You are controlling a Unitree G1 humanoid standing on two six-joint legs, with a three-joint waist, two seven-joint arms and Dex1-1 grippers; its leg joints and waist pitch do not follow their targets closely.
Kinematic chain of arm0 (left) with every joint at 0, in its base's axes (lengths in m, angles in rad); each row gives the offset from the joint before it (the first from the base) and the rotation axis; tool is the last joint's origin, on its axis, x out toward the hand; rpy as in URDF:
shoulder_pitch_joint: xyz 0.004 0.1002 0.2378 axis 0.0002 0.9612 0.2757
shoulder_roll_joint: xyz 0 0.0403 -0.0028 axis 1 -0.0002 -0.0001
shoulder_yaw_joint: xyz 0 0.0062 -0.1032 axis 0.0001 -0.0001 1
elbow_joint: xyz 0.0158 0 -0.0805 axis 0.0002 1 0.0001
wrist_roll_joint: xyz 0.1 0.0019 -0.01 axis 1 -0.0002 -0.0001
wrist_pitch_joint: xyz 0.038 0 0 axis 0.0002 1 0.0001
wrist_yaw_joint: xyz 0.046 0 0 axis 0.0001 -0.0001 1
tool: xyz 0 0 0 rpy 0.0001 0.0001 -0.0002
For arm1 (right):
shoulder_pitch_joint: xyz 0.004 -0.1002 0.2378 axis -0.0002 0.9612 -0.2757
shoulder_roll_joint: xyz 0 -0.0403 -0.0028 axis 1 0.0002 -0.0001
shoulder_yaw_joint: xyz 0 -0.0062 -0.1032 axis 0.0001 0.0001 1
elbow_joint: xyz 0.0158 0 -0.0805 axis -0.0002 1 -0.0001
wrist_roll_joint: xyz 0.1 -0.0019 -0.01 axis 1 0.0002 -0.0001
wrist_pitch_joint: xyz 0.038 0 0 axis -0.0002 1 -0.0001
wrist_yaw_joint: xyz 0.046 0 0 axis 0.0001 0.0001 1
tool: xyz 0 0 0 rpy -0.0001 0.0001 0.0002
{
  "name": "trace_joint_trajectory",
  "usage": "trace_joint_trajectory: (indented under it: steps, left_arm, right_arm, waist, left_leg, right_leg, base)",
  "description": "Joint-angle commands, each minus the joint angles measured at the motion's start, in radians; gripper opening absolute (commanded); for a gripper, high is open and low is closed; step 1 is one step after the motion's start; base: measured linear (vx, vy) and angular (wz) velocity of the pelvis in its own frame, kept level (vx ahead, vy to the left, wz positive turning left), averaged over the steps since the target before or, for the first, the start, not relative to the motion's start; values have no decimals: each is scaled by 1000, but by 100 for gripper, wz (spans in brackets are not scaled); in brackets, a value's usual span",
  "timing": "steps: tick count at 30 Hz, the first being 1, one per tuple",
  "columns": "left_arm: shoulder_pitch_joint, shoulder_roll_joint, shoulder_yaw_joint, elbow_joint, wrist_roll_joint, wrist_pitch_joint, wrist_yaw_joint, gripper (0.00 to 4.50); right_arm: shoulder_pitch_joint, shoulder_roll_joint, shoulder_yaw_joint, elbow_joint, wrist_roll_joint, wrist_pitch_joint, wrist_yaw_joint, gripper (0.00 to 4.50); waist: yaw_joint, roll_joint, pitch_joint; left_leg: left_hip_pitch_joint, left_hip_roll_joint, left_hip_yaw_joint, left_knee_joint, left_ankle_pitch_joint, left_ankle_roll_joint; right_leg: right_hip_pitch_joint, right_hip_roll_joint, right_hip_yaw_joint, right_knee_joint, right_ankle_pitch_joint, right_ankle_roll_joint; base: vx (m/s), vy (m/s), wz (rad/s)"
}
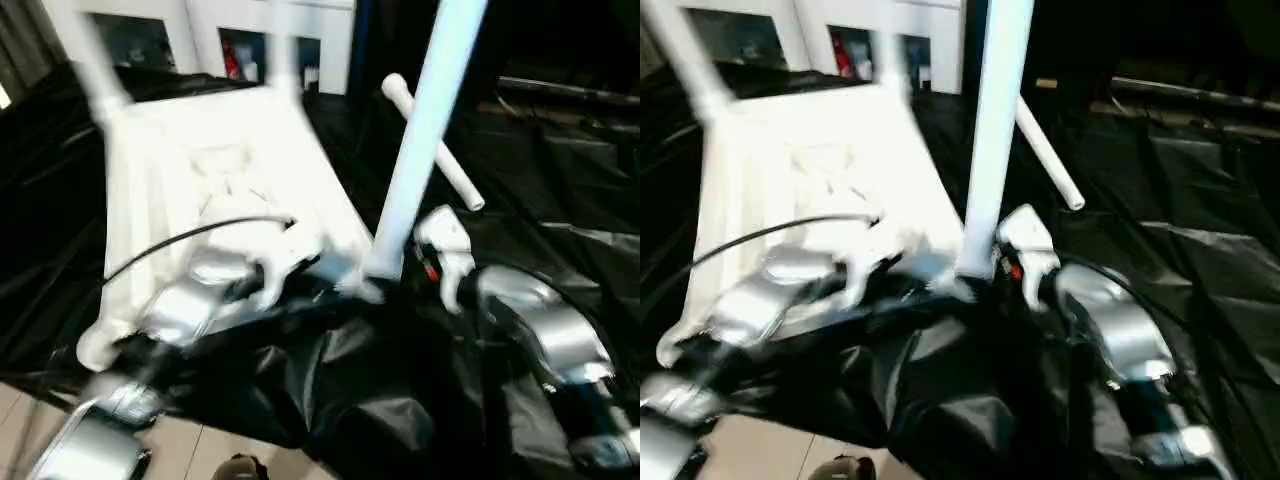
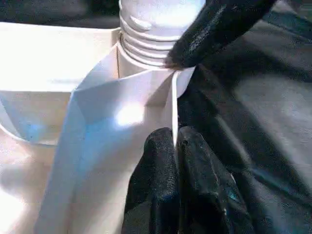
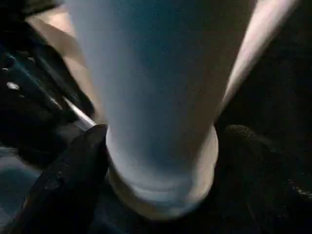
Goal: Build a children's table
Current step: Rotate leg to tighten
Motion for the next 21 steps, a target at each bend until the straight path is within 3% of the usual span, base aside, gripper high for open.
trace_joint_trajectory:
  steps: [1, 5, 9, 18, 20, 21]
  left_arm:
    - [7, -3, -20, -42, -36, 1, -39, 0]
    - [18, 11, -18, -58, -34, 5, -48, 0]
    - [28, 20, -14, -74, -34, 12, -59, 0]
    - [29, 17, -10, -78, -35, 20, -50, 0]
    - [29, 11, -4, -75, -35, 28, -38, 0]
    - [19, -7, 9, -51, -22, 39, 12, 0]
  right_arm:
    - [-5, -27, 3, -31, 13, 10, 33, 394]
    - [-2, -48, 14, -44, 17, 18, 52, 394]
    - [3, -52, 20, -49, 19, 23, 76, 357]
    - [9, -43, 26, -44, 10, 21, 69, 286]
    - [10, -26, 15, -33, 6, 15, 39, 279]
    - [-3, 29, -34, 12, 9, 17, -55, 277]
  waist:
    - [0, -5, -58]
    - [2, -8, -61]
    - [3, -9, -63]
    - [3, -9, -61]
    - [3, -8, -62]
    - [2, -8, -62]
  left_leg:
    - [12, 54, -12, -64, -160, 75]
    - [11, 50, -10, -60, -131, 72]
    - [8, 49, -10, -57, -98, 90]
    - [10, 49, -10, -58, -117, 78]
    - [10, 48, -10, -57, -110, 80]
    - [10, 49, -9, -57, -107, 78]
  right_leg:
    - [56, -82, 50, -72, -176, -227]
    - [59, -80, 51, -68, -142, -225]
    - [61, -80, 50, -61, -83, -239]
    - [60, -79, 49, -65, -120, -232]
    - [60, -79, 49, -64, -105, -236]
    - [59, -79, 50, -63, -100, -240]
  base:
    - [0, 0, 0]
    - [0, 0, 0]
    - [0, 0, 0]
    - [0, 0, 0]
    - [0, 0, 0]
    - [0, 0, 0]
